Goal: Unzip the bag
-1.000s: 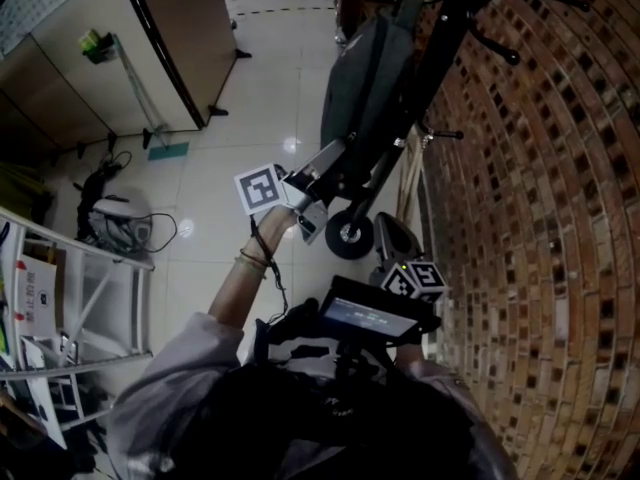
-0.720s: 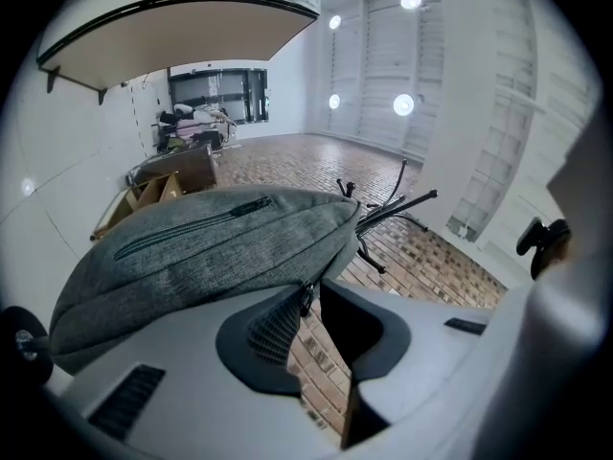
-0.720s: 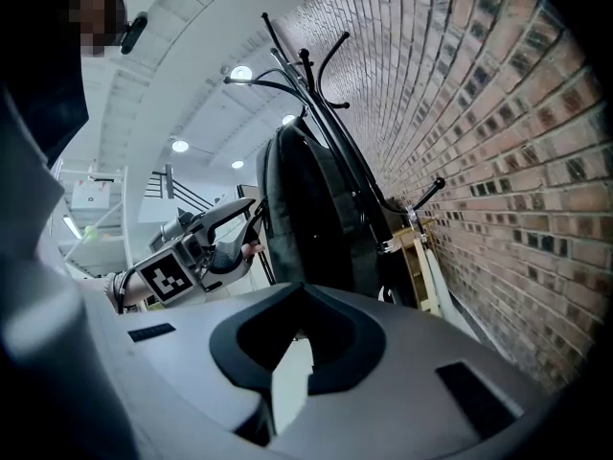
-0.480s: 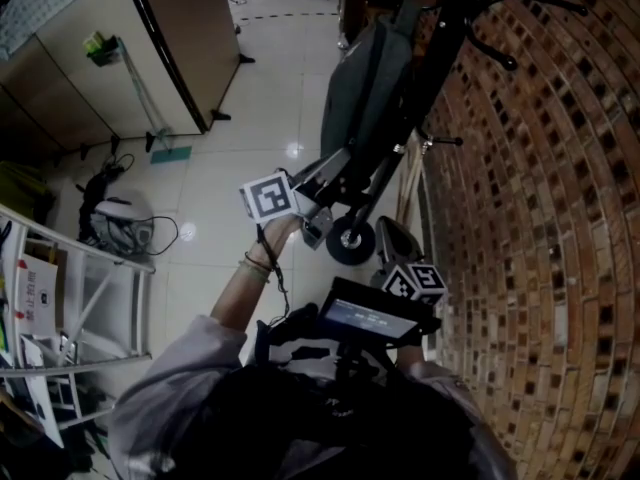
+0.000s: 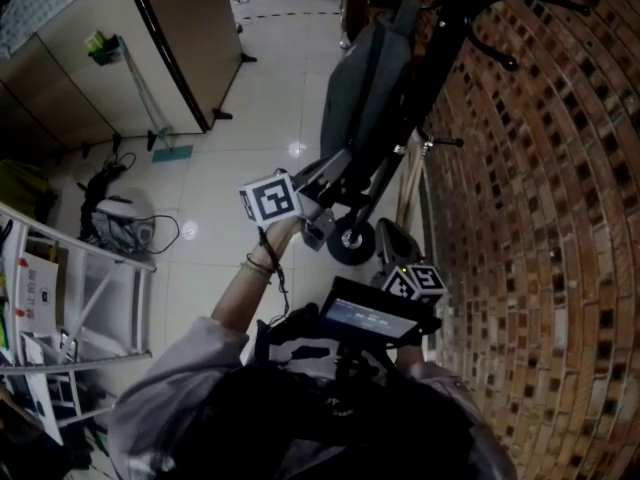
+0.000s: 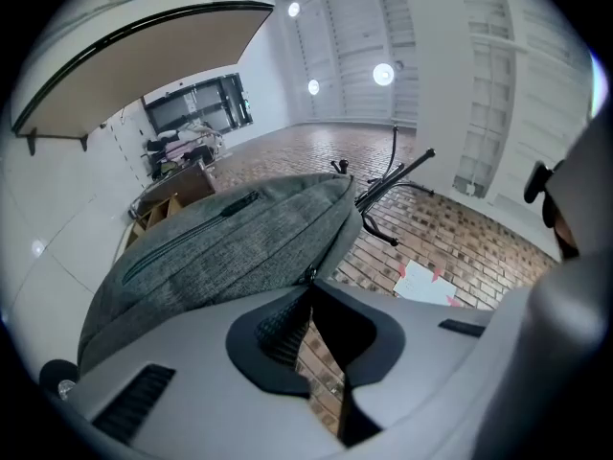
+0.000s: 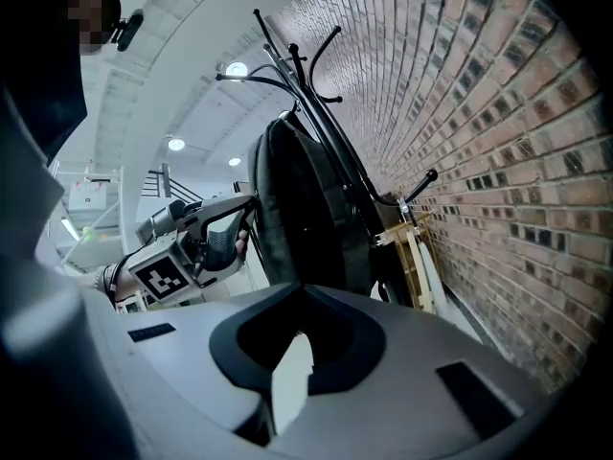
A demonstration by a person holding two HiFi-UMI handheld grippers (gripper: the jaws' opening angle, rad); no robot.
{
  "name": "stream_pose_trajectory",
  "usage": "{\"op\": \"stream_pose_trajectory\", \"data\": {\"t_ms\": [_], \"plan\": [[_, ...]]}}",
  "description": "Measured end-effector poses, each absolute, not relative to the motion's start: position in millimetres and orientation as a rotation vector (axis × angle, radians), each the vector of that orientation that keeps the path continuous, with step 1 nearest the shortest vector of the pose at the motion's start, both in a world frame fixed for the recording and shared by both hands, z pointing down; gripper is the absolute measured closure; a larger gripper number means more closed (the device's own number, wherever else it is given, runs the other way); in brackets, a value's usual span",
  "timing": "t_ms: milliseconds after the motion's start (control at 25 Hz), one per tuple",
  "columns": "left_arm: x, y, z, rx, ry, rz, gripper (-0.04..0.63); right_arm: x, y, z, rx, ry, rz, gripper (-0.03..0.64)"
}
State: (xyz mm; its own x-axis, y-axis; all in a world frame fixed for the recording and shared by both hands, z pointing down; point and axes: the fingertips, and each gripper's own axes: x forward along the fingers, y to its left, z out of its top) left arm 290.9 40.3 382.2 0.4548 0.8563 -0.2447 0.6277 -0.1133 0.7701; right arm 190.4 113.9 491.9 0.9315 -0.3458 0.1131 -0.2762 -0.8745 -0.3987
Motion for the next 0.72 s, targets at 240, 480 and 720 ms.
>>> {"op": "stream_pose_trajectory", "data": {"t_ms": [240,480,720], "plan": [[291,40,385,1.822,1.214,0.338,0.578,193,114,494,-2.698,0.454,-0.262,0.624],[286,40,376,1.825,1.265,0.269,0.581,195,115,498,-2.698,0.445,-0.272,0.624],[283,40,355,1.709,1.254,0.227,0.581,196,114,498,-2.692,0.445,-0.270,0.624]]}}
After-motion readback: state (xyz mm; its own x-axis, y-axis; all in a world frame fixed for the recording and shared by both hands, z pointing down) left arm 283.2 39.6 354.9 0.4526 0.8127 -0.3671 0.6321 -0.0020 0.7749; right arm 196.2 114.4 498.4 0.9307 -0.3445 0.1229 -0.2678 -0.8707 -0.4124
